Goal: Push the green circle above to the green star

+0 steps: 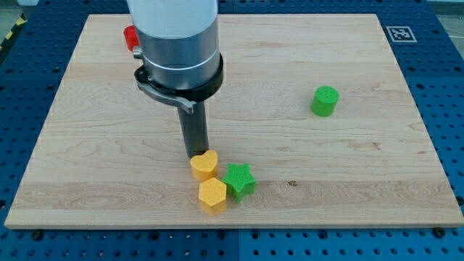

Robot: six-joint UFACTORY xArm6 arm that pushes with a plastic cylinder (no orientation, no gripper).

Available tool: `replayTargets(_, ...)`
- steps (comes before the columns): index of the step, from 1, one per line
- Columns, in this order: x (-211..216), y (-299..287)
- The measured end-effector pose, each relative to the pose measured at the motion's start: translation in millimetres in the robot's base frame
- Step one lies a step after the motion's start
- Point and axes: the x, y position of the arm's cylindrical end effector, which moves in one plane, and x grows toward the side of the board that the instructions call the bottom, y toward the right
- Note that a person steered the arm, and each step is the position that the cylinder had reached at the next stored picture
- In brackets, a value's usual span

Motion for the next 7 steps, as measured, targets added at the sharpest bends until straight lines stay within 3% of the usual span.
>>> replayTargets(3, 13.2, 19.9)
replayTargets(5, -71.4, 48.8)
replayTargets(7, -122.2, 180.2)
